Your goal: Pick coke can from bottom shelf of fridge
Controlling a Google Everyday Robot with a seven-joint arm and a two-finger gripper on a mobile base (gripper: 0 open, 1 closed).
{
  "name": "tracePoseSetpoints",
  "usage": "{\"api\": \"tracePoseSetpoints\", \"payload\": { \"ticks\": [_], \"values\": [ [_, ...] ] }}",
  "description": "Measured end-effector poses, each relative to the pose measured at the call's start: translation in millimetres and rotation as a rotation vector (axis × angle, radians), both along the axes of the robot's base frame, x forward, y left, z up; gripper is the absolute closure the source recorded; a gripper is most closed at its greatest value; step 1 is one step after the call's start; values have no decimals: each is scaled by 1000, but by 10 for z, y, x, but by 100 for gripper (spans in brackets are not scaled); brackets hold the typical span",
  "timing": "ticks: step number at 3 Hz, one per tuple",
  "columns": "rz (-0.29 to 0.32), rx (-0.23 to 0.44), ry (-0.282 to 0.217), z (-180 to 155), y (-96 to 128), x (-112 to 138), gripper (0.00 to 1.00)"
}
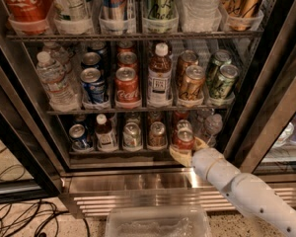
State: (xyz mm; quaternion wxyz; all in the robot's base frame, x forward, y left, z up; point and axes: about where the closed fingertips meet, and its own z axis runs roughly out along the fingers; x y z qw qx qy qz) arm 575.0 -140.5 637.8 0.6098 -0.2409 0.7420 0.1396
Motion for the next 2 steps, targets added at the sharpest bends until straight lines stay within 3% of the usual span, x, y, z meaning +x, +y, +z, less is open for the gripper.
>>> {"api": "tracePoseSetpoints", "payload": {
  "ticks": [1, 2],
  "values": [
    [72, -19, 7, 44, 159, -347, 100],
    [181, 19, 59, 82, 427, -624, 100]
  ]
}}
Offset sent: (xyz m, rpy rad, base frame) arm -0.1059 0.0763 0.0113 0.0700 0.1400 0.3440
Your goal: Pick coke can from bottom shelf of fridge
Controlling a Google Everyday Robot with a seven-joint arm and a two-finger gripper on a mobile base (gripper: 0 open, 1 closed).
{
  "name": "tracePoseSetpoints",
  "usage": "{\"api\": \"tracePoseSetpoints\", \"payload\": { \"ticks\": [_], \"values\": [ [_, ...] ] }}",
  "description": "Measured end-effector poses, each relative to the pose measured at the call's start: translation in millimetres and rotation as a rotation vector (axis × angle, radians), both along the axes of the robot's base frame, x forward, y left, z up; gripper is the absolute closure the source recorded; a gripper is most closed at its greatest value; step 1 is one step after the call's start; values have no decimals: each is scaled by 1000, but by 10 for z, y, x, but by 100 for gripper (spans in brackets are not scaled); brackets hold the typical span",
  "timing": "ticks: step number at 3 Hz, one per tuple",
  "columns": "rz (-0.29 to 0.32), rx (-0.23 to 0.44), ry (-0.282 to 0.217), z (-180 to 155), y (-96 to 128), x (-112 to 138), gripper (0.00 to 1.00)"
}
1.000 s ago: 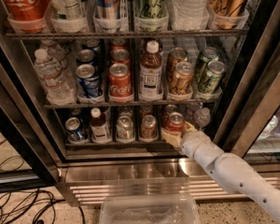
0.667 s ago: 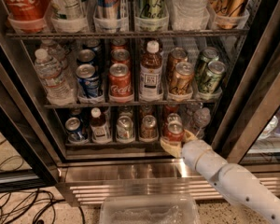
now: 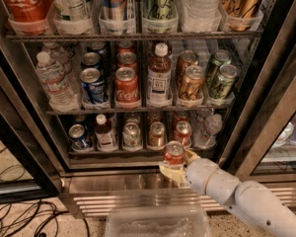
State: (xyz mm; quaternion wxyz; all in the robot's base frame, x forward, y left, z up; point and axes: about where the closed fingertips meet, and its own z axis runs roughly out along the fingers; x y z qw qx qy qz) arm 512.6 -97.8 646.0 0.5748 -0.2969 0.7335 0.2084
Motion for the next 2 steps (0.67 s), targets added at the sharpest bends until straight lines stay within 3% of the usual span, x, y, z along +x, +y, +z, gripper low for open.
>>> {"api": "tracePoseSetpoints", "payload": {
  "ticks": [2],
  "values": [
    [244, 59, 126, 72, 565, -602, 100]
  ]
}}
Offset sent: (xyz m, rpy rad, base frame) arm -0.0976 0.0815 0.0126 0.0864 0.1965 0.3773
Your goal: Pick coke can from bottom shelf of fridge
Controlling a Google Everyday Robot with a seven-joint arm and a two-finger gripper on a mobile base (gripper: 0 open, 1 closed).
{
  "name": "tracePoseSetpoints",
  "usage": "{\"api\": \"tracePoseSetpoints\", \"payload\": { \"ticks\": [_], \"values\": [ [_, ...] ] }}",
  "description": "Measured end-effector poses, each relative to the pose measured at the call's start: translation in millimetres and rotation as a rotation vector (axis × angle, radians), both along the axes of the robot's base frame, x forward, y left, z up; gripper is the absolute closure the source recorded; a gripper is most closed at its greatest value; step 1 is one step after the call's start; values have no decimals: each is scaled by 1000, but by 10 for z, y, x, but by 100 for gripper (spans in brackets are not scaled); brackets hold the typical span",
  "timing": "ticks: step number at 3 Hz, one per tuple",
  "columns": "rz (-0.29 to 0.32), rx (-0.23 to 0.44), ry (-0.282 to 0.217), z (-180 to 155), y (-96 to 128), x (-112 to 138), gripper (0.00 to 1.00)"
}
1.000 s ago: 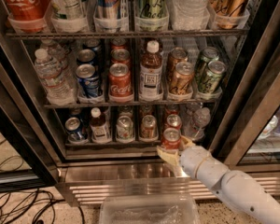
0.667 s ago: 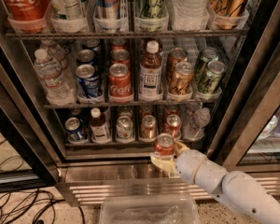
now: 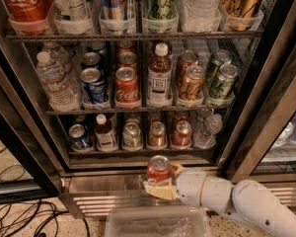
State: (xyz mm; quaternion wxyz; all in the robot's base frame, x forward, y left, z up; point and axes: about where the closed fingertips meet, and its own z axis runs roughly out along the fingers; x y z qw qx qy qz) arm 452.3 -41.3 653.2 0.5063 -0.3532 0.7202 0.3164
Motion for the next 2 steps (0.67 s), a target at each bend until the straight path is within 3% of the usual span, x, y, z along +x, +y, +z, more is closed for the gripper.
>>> {"api": "tracePoseSetpoints", "payload": {
  "ticks": [1, 2],
  "values": [
    [81, 34, 32, 100, 159, -218, 100],
    [90, 34, 35, 98, 172, -238, 100]
  ]
}}
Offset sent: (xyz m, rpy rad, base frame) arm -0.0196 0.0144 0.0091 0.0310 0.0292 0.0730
